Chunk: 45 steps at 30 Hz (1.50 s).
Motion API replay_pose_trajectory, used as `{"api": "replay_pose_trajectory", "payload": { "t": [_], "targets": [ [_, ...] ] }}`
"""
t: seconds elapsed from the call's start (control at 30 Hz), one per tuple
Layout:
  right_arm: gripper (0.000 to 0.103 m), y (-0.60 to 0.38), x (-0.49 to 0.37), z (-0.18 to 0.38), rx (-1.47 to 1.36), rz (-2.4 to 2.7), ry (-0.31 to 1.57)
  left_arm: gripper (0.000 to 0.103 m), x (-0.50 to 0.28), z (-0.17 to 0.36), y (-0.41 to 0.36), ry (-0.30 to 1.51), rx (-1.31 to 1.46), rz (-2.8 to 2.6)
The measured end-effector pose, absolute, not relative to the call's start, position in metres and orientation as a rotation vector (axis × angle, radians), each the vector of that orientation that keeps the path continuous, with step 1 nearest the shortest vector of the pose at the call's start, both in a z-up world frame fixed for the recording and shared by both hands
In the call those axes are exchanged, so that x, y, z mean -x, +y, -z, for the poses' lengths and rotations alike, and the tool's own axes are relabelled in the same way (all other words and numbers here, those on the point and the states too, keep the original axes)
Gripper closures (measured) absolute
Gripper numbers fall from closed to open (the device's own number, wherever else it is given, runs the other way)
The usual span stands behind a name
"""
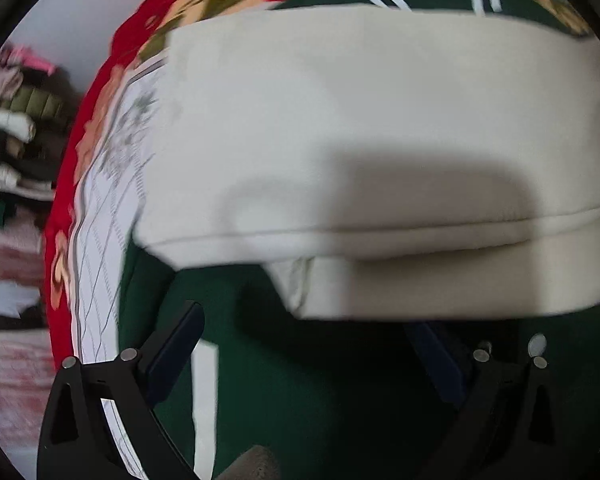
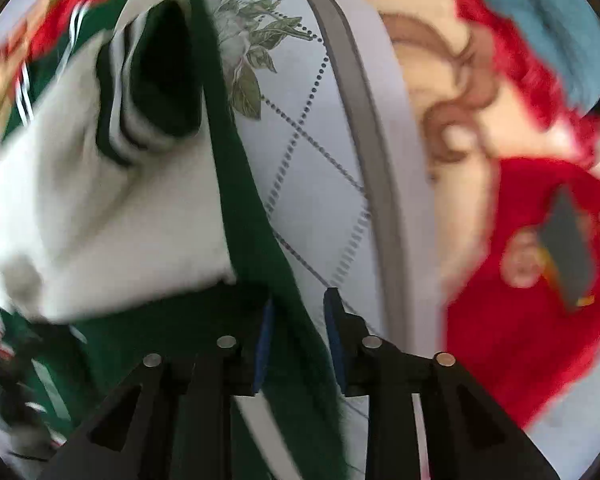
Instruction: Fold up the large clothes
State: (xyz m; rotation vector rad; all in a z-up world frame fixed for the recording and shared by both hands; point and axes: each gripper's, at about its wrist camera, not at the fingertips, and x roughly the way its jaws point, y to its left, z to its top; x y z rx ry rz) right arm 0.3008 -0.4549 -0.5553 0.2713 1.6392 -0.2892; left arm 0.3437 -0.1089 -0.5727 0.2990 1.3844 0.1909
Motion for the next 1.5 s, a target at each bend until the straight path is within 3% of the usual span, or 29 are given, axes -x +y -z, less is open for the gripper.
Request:
{"api": "replay_pose_trajectory", "payload": {
  "t": [0.13, 0.27, 0.3, 0.4, 0.47, 0.5, 0.57, 0.77, 0.9, 1.0, 1.1, 1.17, 1.2, 1.37, 1.5],
  "targets": [
    [0.072, -0.416, -0.274, 0.542, -0.444, 0.136, 1.650, 0.000, -0.309, 0.549, -0.079, 1.382, -0.299, -0.251],
    [0.070, -0.333, -0.252, 0.564, -0.614, -0.126, 1.710, 0.000, -0.268, 0.557, -0.064, 1.425, -0.357, -0.276],
    [0.067, -0.315, -0.251, 0.572, -0.615, -0.155, 1.729, 0.000, -0.258, 0.566, -0.061, 1.451, -0.371, -0.274],
    [0.044, -0.270, -0.246, 0.595, -0.566, -0.182, 1.811, 0.000, -0.238, 0.587, -0.057, 1.486, -0.395, -0.261],
    [0.043, -0.249, -0.242, 0.605, -0.394, -0.126, 1.813, 0.000, -0.228, 0.599, -0.056, 1.501, -0.409, -0.242],
    [0.045, -0.247, -0.240, 0.604, -0.379, -0.091, 1.803, 0.000, -0.224, 0.601, -0.056, 1.496, -0.402, -0.235],
    [0.090, -0.244, -0.234, 0.595, -0.282, 0.025, 1.782, 0.000, -0.220, 0.600, -0.055, 1.482, -0.386, -0.217],
    [0.093, -0.249, -0.220, 0.565, -0.463, 0.089, 1.720, 0.000, -0.216, 0.597, -0.038, 1.490, -0.302, -0.181],
    [0.093, -0.231, -0.215, 0.542, -0.441, 0.043, 1.690, 0.000, -0.211, 0.597, -0.030, 1.492, -0.283, -0.150],
    [0.086, -0.233, -0.221, 0.567, -0.375, 0.034, 1.773, 0.000, -0.210, 0.589, -0.026, 1.486, -0.272, -0.129],
    [0.074, -0.257, -0.219, 0.553, -0.500, -0.027, 1.775, 0.000, -0.212, 0.567, -0.028, 1.450, -0.265, -0.105],
    [0.044, -0.283, -0.213, 0.519, -0.491, -0.014, 1.723, 0.000, -0.217, 0.552, -0.038, 1.425, -0.249, -0.086],
    [0.040, -0.295, -0.217, 0.507, -0.497, -0.005, 1.698, 0.000, -0.222, 0.544, -0.049, 1.411, -0.244, -0.073],
    [0.038, -0.402, -0.251, 0.456, -0.510, 0.131, 1.587, 0.000, -0.256, 0.529, -0.110, 1.348, -0.220, -0.032],
    [0.038, -0.480, -0.285, 0.452, -0.480, 0.175, 1.551, 0.000, -0.289, 0.551, -0.167, 1.323, -0.273, -0.083]
  ]
}}
